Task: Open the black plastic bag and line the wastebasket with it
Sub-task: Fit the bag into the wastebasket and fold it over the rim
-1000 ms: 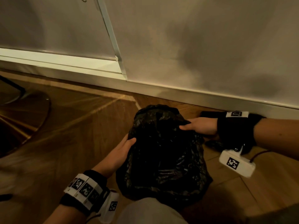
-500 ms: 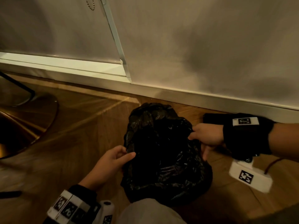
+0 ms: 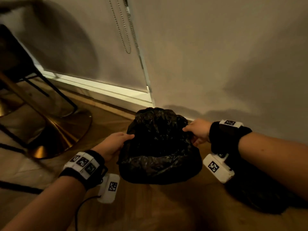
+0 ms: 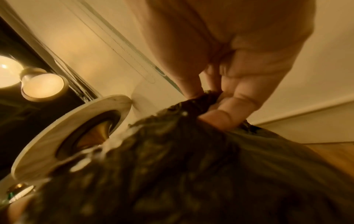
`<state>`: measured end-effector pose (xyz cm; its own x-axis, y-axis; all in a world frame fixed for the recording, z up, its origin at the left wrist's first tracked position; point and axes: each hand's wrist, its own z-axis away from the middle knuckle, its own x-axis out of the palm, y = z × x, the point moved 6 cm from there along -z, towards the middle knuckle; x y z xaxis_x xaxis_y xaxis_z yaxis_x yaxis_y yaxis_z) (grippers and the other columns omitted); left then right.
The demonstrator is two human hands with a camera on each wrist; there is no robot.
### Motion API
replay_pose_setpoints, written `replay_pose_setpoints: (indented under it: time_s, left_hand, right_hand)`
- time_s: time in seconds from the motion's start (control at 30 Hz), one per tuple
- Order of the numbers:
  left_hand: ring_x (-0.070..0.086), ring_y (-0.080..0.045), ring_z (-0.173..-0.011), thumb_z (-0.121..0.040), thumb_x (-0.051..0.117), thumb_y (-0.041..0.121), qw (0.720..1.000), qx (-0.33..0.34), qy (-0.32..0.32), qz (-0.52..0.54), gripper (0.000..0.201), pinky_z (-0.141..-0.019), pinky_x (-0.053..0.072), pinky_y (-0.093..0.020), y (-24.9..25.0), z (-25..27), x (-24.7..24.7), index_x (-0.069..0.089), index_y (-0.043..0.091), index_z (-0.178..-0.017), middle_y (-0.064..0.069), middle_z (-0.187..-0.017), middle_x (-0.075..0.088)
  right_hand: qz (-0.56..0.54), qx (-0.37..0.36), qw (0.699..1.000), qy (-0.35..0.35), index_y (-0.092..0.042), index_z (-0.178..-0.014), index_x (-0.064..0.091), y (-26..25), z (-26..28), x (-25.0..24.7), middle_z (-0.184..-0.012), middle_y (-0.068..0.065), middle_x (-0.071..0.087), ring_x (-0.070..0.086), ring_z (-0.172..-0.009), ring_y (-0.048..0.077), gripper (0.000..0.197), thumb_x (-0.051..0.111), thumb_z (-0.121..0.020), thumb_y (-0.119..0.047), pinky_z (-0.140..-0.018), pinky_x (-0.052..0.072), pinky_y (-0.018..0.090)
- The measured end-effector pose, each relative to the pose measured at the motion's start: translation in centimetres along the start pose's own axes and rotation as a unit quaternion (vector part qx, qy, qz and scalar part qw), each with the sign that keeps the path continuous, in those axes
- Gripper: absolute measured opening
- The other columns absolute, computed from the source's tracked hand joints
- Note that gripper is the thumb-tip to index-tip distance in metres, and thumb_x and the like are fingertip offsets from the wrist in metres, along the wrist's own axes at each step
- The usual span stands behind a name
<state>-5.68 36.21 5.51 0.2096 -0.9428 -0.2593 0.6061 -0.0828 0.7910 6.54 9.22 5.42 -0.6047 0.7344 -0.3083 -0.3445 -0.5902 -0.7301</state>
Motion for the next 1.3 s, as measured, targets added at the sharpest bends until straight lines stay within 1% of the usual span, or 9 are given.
replay_pose_setpoints:
  time_s: [0.17, 0.37, 0.5, 0.7, 0.9, 1.0, 1.1, 1.2, 1.3]
  left_hand:
    - [0.060, -0.038, -0.116, -0.092, 0.063, 0.026, 0.997, -0.032, 0.069, 0.011, 0.037, -0.100, 0.047, -0.044, 3.1, 1.3, -3.5, 0.065, 0.000, -0.118, -0.019, -0.122, 0.066]
    - [0.055, -0.026, -0.075, -0.091, 0.057, 0.027, 0.991, -0.029, 0.127, 0.034, 0.021, -0.071, 0.041, -0.035, 4.6, -0.7, -8.7, 0.065, 0.009, -0.083, -0.017, -0.092, 0.060]
    - [0.058, -0.021, -0.070, -0.098, 0.049, 0.013, 0.994, -0.021, 0.112, 0.006, 0.024, -0.064, 0.047, -0.031, 4.2, -4.7, -12.5, 0.064, 0.006, -0.081, -0.010, -0.079, 0.062]
    - [0.063, -0.036, -0.111, -0.094, 0.053, 0.013, 0.998, 0.002, 0.062, 0.021, 0.023, -0.104, 0.045, -0.049, 3.6, -11.4, -19.3, 0.072, 0.006, -0.104, -0.019, -0.115, 0.069]
    - [0.068, -0.034, -0.097, -0.093, 0.049, 0.000, 0.998, 0.031, 0.054, 0.033, 0.029, -0.078, 0.055, -0.036, 3.5, -19.8, -25.7, 0.067, 0.001, -0.116, -0.022, -0.113, 0.069]
    - [0.067, -0.033, -0.100, -0.091, 0.054, 0.000, 0.996, 0.036, 0.074, 0.043, 0.025, -0.081, 0.055, -0.036, 3.0, -23.8, -28.2, 0.069, 0.002, -0.110, -0.022, -0.111, 0.069]
    - [0.067, -0.030, -0.096, -0.090, 0.060, 0.004, 0.993, 0.034, 0.095, 0.069, 0.016, -0.081, 0.055, -0.038, 2.6, -27.5, -30.0, 0.069, 0.009, -0.102, -0.019, -0.111, 0.069]
    - [0.065, -0.028, -0.095, -0.094, 0.056, 0.004, 0.990, 0.046, 0.085, 0.099, 0.023, -0.075, 0.054, -0.035, 3.3, -30.0, -30.8, 0.065, 0.006, -0.116, -0.017, -0.115, 0.066]
    - [0.065, -0.026, -0.092, -0.095, 0.055, 0.004, 0.989, 0.068, 0.076, 0.107, 0.033, -0.072, 0.054, -0.033, 3.8, -31.8, -31.4, 0.058, 0.004, -0.128, -0.019, -0.121, 0.064]
  right_hand:
    - [0.004, -0.046, 0.999, -0.001, 0.005, -0.121, 0.052, -5.0, 1.3, 0.1, -0.072, 0.015, 0.052, 0.056, -0.050, 0.023, 0.029, 0.051, -0.097, -0.012, -0.033, 0.044, 0.020]
    - [-0.004, -0.056, 0.998, 0.011, -0.002, -0.077, 0.049, -9.7, -1.7, 2.6, -0.064, 0.013, 0.047, 0.050, -0.048, 0.020, 0.021, 0.052, -0.096, -0.010, -0.032, 0.041, 0.016]
    - [-0.006, -0.045, 0.999, 0.026, -0.002, -0.080, 0.052, -11.7, -5.3, 6.0, -0.065, 0.014, 0.051, 0.051, -0.025, 0.013, 0.017, 0.053, -0.095, -0.009, -0.030, 0.038, 0.014]
    - [-0.054, -0.019, 0.997, 0.049, -0.001, -0.096, 0.056, -15.5, -10.9, 11.5, -0.073, 0.013, 0.055, 0.056, -0.057, 0.022, 0.010, 0.054, -0.094, -0.011, -0.040, 0.049, 0.025]
    - [-0.033, 0.002, 0.997, 0.072, -0.001, -0.091, 0.057, -19.6, -18.0, 16.9, -0.076, 0.015, 0.056, 0.056, -0.063, 0.027, 0.011, 0.055, -0.094, -0.011, -0.052, 0.046, 0.031]
    - [-0.014, -0.006, 0.998, 0.067, -0.003, -0.093, 0.060, -20.9, -21.5, 18.8, -0.081, 0.014, 0.059, 0.059, -0.070, 0.029, 0.008, 0.056, -0.092, -0.009, -0.063, 0.051, 0.033]
    - [-0.016, -0.014, 0.997, 0.079, -0.009, -0.076, 0.056, -22.2, -24.2, 19.8, -0.071, 0.007, 0.055, 0.056, -0.061, 0.021, 0.015, 0.055, -0.091, -0.011, -0.060, 0.049, 0.028]
    - [-0.044, -0.034, 0.992, 0.115, 0.007, -0.097, 0.065, -23.6, -26.3, 19.8, -0.071, 0.012, 0.057, 0.057, -0.071, 0.028, 0.022, 0.058, -0.090, -0.013, -0.066, 0.044, 0.032]
    - [-0.063, -0.056, 0.988, 0.129, 0.005, -0.110, 0.065, -24.7, -27.9, 19.6, -0.087, 0.016, 0.063, 0.062, -0.085, 0.032, 0.027, 0.059, -0.091, -0.013, -0.075, 0.048, 0.036]
